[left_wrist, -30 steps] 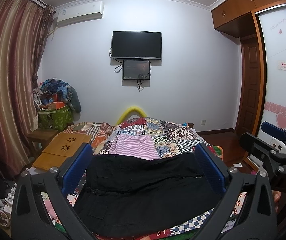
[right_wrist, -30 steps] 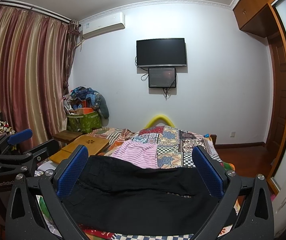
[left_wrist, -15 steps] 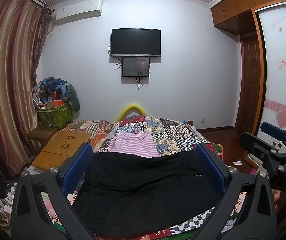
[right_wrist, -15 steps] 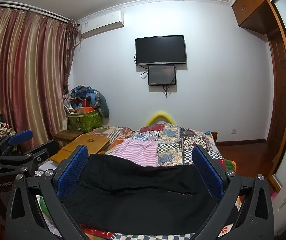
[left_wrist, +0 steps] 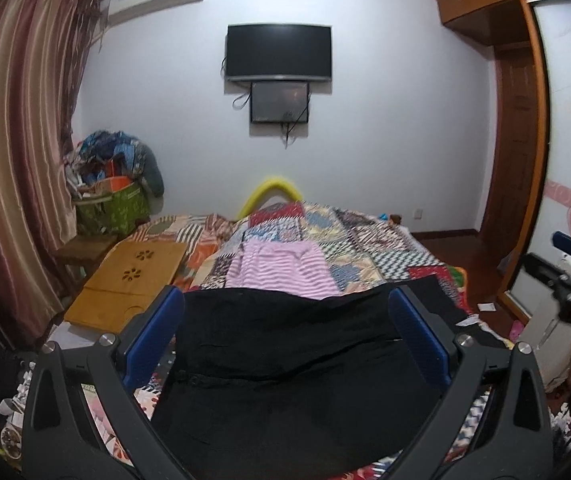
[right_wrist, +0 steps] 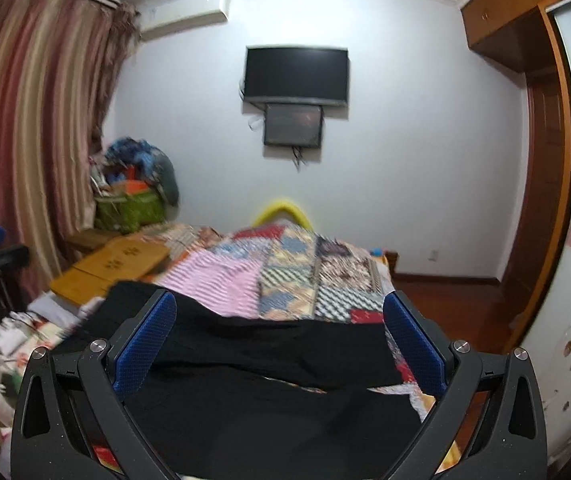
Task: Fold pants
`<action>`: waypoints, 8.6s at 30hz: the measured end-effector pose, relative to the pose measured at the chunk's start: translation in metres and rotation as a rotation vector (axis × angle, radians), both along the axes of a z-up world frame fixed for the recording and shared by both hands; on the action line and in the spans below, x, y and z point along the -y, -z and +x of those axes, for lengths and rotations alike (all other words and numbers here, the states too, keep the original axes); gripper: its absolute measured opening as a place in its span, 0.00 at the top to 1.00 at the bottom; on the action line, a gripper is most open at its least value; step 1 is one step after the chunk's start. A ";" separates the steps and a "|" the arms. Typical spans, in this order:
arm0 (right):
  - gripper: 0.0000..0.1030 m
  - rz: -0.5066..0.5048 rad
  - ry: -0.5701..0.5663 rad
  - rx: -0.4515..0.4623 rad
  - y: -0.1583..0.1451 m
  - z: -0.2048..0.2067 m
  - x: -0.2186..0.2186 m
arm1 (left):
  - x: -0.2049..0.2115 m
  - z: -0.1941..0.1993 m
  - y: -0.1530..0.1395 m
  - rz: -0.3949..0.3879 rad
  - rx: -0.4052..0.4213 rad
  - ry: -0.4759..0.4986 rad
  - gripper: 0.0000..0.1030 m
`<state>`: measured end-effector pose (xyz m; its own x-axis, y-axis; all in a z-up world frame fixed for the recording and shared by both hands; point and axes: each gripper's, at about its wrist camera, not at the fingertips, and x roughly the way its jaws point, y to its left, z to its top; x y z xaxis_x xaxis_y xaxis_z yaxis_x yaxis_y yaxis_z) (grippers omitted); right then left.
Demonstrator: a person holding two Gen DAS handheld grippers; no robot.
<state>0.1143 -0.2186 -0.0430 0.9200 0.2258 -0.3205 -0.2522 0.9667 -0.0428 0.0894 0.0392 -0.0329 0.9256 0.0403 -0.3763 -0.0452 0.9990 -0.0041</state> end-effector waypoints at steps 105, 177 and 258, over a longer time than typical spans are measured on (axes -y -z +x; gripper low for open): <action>0.79 0.112 -0.026 -0.487 0.135 0.323 0.145 | -0.167 0.288 0.169 -0.100 -0.530 -0.173 0.87; 0.73 0.437 0.122 -0.623 0.202 0.055 0.233 | -0.157 -0.035 0.231 -0.098 -0.533 -0.302 0.68; 0.67 0.176 0.180 -0.646 0.187 0.125 0.238 | -0.074 0.055 0.222 0.029 -0.551 -0.210 0.36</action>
<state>0.2396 -0.4564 -0.2299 0.5849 0.1865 -0.7894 -0.0093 0.9747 0.2234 0.1443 0.1132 -0.2545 0.5649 0.2196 -0.7954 -0.2300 0.9676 0.1038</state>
